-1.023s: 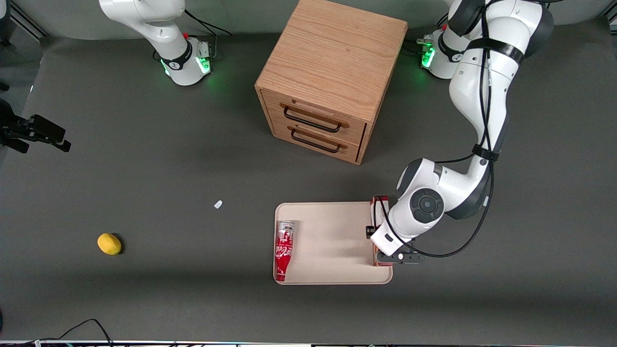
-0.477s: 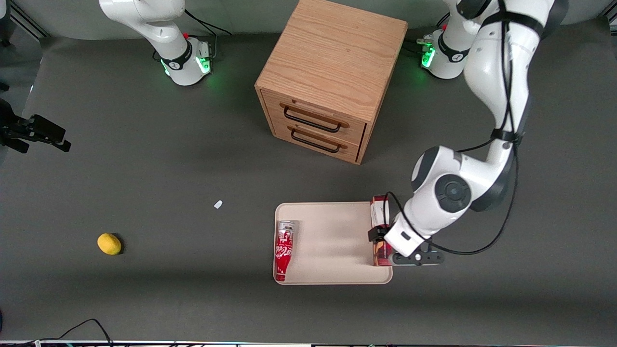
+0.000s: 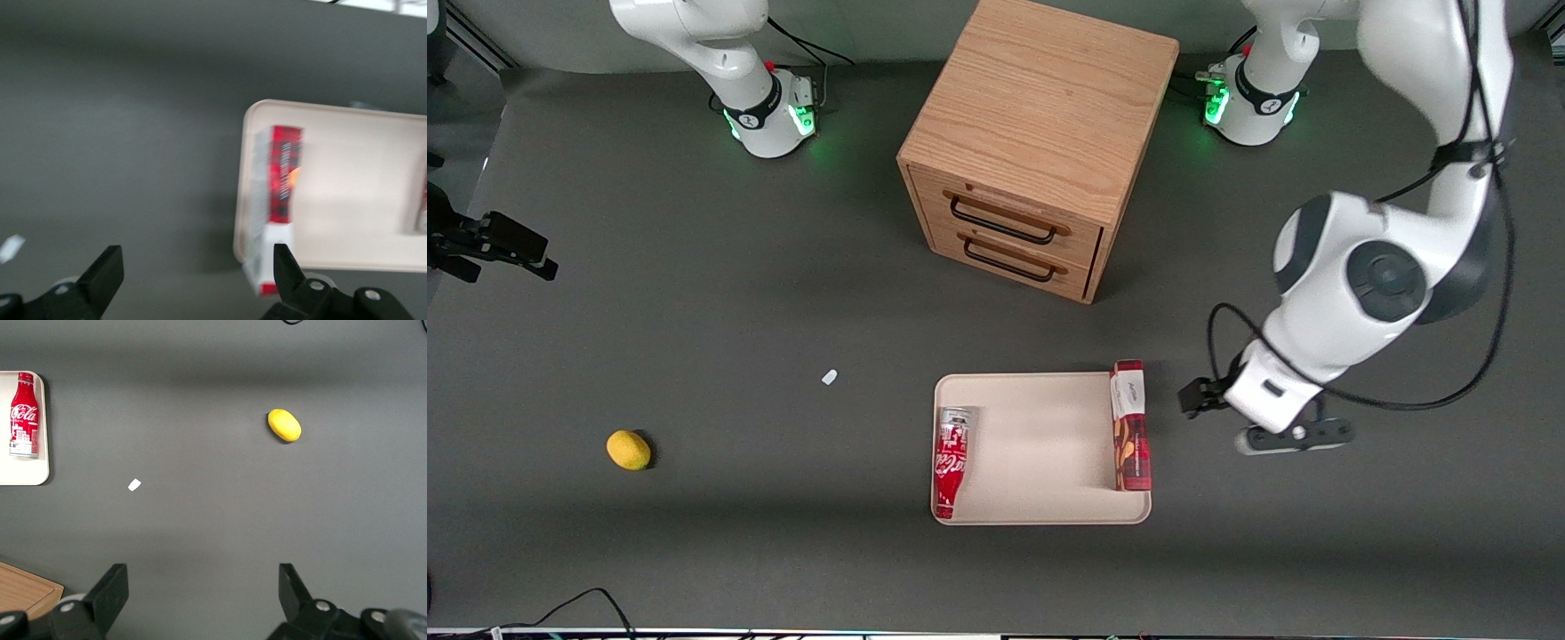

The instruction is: Place red cookie box on tray

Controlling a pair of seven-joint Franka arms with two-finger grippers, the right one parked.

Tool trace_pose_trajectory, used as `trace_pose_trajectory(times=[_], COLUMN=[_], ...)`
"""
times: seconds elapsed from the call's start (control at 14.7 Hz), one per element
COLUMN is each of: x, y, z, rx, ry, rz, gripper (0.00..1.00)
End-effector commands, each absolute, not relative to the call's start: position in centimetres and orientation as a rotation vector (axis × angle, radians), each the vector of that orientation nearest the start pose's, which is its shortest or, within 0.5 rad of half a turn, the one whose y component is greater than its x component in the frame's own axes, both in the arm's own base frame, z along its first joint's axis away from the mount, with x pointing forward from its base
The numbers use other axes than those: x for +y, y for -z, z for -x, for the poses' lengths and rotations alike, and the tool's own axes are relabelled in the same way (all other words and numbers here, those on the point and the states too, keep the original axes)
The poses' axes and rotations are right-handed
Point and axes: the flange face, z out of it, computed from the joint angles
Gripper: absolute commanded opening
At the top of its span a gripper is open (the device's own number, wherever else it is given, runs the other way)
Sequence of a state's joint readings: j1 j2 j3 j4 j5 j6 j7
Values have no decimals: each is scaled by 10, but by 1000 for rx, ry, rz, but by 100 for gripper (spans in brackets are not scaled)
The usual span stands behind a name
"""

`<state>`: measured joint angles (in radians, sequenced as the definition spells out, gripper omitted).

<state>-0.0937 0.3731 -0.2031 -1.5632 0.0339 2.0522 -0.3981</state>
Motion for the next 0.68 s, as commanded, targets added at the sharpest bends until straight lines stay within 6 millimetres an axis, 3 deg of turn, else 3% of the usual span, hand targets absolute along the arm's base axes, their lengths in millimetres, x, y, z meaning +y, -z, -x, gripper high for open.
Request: trace_pose_trajectory(times=[0.0, 0.27, 0.61], x=[-129, -59, -9], y=[-489, -536, -590], z=[-615, -577, -534], rx=[-110, 68, 147], ry=[69, -37, -41], rz=[3176, 3133, 3102], gripper=[100, 100, 100])
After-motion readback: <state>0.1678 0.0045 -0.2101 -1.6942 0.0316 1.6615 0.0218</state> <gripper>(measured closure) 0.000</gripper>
